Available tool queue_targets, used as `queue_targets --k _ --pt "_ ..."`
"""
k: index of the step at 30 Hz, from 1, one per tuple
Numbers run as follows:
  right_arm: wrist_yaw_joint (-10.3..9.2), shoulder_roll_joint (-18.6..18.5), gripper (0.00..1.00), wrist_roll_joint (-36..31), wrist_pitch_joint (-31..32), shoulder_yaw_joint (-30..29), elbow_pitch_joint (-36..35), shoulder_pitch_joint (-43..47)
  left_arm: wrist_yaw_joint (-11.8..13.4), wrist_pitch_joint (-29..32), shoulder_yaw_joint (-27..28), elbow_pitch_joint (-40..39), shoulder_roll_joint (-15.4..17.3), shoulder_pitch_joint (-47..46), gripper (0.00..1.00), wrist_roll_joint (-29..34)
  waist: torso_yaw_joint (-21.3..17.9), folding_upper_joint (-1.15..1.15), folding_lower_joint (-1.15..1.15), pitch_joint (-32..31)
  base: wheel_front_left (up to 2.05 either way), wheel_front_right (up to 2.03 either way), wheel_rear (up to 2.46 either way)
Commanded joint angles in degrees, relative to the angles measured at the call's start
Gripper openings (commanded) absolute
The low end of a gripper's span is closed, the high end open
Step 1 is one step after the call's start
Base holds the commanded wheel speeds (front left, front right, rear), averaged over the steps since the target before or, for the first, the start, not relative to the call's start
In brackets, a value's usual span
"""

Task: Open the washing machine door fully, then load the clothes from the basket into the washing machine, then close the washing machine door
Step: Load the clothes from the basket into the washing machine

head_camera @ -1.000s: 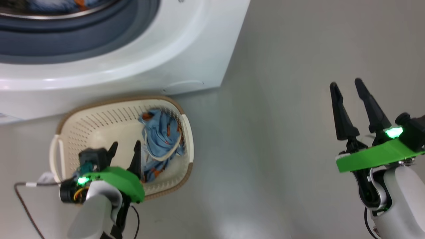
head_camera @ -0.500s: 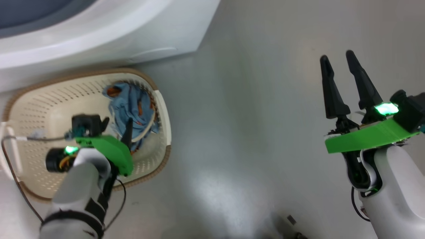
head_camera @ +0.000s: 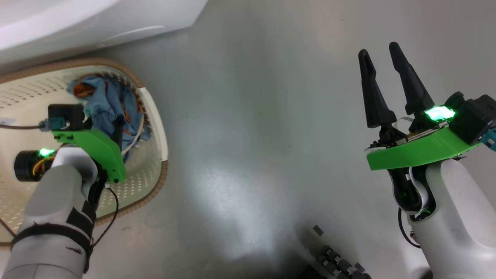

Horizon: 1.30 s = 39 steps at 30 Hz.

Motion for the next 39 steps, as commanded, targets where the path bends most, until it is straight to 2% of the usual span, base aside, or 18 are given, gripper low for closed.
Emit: queue_targets --k 1,10,11,12,13,21,29,39 --pt "0.25 0.0 1.0 1.2 -0.4 0.9 -1.3 0.7 -0.2 0.4 0.6 -0.4 1.7 0.5 1.0 -0.8 -1.0 0.0 0.0 1.1 0.0 0.0 0.0" --pt "0.25 0.7 1.0 1.4 -0.4 1.7 -1.5 0.3 -0.2 3.5 -0.7 -0.2 2.2 -0.1 1.0 -1.3 -2.1 0.0 0.0 2.2 0.0 0.0 0.0" --pt "0.25 0.8 1.0 1.4 -0.4 1.8 -1.5 0.3 -0.2 3.7 -0.9 -0.2 2.3 -0.2 0.88 -1.3 -2.2 0.0 0.0 2.3 0.0 0.0 0.0" --pt "0.25 0.8 1.0 1.4 -0.4 1.9 -1.5 0.3 -0.2 3.8 -1.0 -0.2 2.4 -0.2 0.39 -1.4 -2.3 0.0 0.0 2.3 0.0 0.0 0.0" --pt "0.25 0.8 1.0 1.5 -0.4 1.9 -1.5 0.3 -0.2 4.0 -1.1 -0.2 2.5 -0.2 0.0 -1.4 -2.3 0.0 0.0 2.3 0.0 0.0 0.0" --pt "0.25 0.2 1.0 1.2 -0.4 1.4 -1.3 0.8 -0.2 3.1 -1.5 -0.2 2.4 0.2 0.0 -2.5 -1.6 0.0 0.0 0.5 0.0 0.0 0.0" --pt "0.25 -0.2 1.0 0.9 -0.4 1.3 -0.8 1.5 -0.1 -2.9 -0.7 -0.2 1.8 3.0 0.0 -4.3 0.3 0.0 0.0 -4.1 0.0 0.0 0.0" --pt "0.25 -2.5 1.0 0.7 -0.4 0.1 1.1 4.4 -0.2 -9.3 -0.9 -0.6 -0.1 7.0 0.0 -6.7 4.6 0.0 0.0 -13.0 0.0 0.0 0.0"
